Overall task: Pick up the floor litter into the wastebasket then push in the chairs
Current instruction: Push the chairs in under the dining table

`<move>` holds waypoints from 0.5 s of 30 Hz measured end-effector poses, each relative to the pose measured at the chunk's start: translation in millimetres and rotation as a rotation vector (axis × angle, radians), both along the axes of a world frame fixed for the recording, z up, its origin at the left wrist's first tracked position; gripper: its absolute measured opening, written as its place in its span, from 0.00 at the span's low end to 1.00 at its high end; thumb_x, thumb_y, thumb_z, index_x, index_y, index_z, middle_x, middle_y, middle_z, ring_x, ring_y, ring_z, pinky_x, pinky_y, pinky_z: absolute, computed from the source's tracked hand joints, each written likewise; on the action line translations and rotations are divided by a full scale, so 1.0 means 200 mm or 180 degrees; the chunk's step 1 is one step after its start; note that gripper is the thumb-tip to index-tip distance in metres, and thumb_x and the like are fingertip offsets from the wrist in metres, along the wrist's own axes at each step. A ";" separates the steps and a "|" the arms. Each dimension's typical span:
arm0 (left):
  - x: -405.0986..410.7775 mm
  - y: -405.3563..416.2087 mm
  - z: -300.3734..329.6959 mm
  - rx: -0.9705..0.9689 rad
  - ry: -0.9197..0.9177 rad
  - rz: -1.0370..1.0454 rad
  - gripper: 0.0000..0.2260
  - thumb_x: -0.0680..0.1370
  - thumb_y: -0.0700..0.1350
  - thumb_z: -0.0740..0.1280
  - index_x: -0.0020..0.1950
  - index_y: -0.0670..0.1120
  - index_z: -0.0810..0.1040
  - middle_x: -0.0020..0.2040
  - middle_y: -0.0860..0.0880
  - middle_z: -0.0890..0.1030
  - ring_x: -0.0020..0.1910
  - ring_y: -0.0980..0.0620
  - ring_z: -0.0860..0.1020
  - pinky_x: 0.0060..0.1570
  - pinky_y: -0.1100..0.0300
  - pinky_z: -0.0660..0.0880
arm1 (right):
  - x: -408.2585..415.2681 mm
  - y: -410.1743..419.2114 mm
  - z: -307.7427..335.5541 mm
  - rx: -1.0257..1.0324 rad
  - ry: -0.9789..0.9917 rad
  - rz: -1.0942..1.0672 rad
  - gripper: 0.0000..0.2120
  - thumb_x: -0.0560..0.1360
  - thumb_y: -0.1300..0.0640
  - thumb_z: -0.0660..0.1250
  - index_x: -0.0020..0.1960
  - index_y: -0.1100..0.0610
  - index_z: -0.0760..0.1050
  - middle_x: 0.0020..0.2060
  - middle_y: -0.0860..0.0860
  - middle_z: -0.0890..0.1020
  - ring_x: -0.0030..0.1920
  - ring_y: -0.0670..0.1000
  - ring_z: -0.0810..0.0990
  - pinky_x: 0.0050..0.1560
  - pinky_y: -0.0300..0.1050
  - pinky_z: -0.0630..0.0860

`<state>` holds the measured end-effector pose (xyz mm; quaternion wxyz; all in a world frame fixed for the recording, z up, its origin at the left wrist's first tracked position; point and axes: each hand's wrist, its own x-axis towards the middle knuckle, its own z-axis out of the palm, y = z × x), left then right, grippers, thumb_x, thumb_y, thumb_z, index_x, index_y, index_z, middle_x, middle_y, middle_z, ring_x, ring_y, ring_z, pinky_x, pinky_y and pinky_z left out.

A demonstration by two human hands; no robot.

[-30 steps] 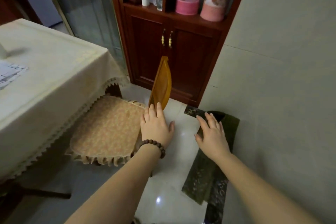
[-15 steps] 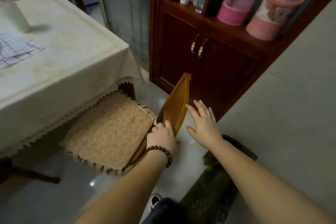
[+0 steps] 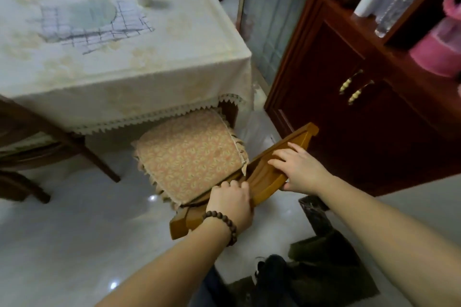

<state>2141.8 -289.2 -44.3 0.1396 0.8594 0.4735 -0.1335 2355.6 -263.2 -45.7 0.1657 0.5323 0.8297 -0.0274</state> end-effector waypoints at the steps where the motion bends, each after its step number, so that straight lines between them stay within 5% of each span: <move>1: 0.00 -0.01 0.00 0.0030 0.0054 0.0047 0.19 0.78 0.56 0.58 0.63 0.46 0.67 0.57 0.43 0.75 0.55 0.42 0.74 0.49 0.49 0.71 | 0.01 0.03 0.00 -0.0016 -0.0047 0.0200 0.31 0.67 0.43 0.70 0.68 0.50 0.69 0.66 0.52 0.72 0.69 0.53 0.66 0.73 0.56 0.49; 6: 0.02 -0.08 0.01 0.0177 0.0226 0.0567 0.15 0.79 0.53 0.56 0.60 0.46 0.70 0.56 0.43 0.76 0.55 0.42 0.74 0.52 0.48 0.70 | 0.09 0.11 -0.04 0.0101 -0.0147 0.0984 0.27 0.65 0.43 0.71 0.62 0.49 0.74 0.58 0.50 0.79 0.62 0.54 0.75 0.67 0.60 0.64; 10: 0.04 -0.15 -0.01 0.0337 0.0302 0.1087 0.10 0.79 0.49 0.58 0.59 0.47 0.70 0.55 0.46 0.77 0.54 0.44 0.76 0.52 0.50 0.71 | 0.13 0.12 -0.09 0.0319 -0.0031 0.1249 0.23 0.63 0.47 0.75 0.56 0.49 0.76 0.48 0.48 0.82 0.49 0.53 0.81 0.50 0.52 0.77; 15: 0.07 -0.16 -0.02 0.0317 0.0471 0.1344 0.05 0.77 0.45 0.63 0.52 0.50 0.74 0.48 0.48 0.80 0.47 0.45 0.79 0.44 0.53 0.73 | 0.13 0.13 -0.08 0.0435 0.0159 0.1400 0.10 0.63 0.45 0.76 0.39 0.47 0.78 0.31 0.47 0.80 0.31 0.52 0.80 0.28 0.43 0.72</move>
